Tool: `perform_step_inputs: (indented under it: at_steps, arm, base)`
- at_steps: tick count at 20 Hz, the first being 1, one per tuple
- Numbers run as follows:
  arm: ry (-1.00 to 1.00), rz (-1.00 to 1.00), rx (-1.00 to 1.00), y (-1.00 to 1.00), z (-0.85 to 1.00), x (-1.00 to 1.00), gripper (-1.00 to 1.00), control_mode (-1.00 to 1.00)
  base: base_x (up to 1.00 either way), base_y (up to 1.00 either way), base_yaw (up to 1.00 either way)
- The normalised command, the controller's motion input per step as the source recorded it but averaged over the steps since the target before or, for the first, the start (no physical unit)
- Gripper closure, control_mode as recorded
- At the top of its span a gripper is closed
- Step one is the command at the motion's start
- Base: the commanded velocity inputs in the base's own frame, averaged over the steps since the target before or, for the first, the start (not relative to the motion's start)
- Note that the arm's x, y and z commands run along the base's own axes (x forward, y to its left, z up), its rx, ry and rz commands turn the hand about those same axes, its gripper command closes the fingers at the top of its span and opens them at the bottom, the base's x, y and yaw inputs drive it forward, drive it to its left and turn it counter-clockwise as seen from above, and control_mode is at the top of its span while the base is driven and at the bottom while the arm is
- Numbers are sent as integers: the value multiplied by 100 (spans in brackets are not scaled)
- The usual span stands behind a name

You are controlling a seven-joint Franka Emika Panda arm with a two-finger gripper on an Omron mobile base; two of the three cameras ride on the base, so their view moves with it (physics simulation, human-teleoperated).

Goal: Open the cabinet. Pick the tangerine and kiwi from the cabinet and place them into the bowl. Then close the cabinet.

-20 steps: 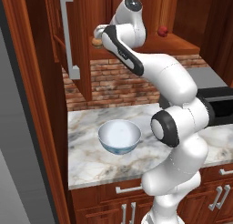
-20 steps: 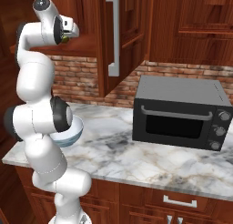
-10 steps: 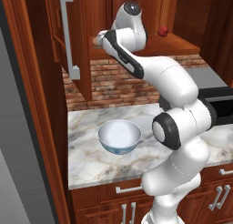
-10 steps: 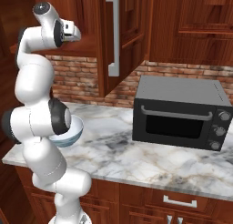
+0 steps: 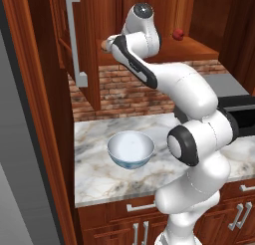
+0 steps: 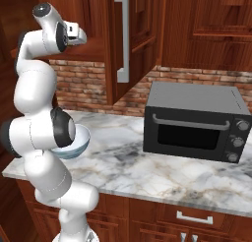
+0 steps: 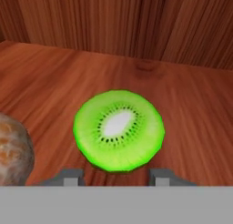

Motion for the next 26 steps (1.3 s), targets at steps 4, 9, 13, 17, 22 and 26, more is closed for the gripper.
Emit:
perform_step_inputs:
  at_steps: [4,9,13,17,22,26]
  arm:
    - [-1,0,0,0,-3,0,100,-100]
    - [0,0,0,1,0,9,-100,-100]
    - [0,0,0,0,0,1,-100,-100]
    - [0,0,0,0,0,0,-100,-100]
    - [0,0,0,2,2,12,-100,-100]
    - [0,0,0,10,0,38,-100,-100]
  base:
    - [0,0,0]
    - [0,0,0]
    - [0,0,0]
    - [0,0,0]
    - [0,0,0]
    - [0,0,0]
